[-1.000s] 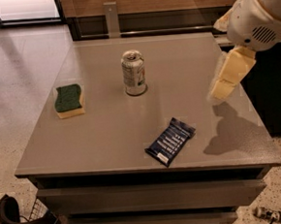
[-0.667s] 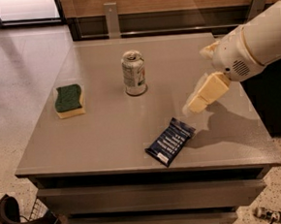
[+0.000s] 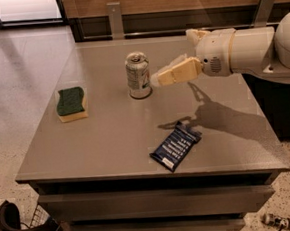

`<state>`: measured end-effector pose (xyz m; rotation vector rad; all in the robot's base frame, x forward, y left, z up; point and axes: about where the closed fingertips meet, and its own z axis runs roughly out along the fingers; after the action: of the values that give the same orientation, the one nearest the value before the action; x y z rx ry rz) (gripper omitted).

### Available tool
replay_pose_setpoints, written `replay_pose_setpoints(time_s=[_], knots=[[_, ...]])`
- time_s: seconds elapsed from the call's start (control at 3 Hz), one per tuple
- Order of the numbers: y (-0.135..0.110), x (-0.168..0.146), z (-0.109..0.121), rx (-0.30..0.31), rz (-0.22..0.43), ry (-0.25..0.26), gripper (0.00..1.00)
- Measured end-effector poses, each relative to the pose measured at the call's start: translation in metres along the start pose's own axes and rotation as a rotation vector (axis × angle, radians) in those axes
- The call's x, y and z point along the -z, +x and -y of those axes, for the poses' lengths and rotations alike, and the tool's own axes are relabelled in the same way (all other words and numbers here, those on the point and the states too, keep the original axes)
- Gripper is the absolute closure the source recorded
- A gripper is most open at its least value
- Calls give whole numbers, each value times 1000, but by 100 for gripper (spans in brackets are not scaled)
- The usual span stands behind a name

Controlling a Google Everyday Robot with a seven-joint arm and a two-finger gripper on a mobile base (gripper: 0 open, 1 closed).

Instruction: Knock 7up can over

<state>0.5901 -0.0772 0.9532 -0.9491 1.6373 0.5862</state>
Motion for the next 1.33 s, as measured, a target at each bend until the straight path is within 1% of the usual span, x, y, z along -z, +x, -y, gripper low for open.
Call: replay_pose_setpoints(time_s=[0.33,0.67,1.0,1.33], knots=[[1,-3,0,-2,4,-1,0],[22,-40,6,-40,79,0,0],[34,-74,9,-63,185,3,0],[39,-87,8,-73,233,4,0]])
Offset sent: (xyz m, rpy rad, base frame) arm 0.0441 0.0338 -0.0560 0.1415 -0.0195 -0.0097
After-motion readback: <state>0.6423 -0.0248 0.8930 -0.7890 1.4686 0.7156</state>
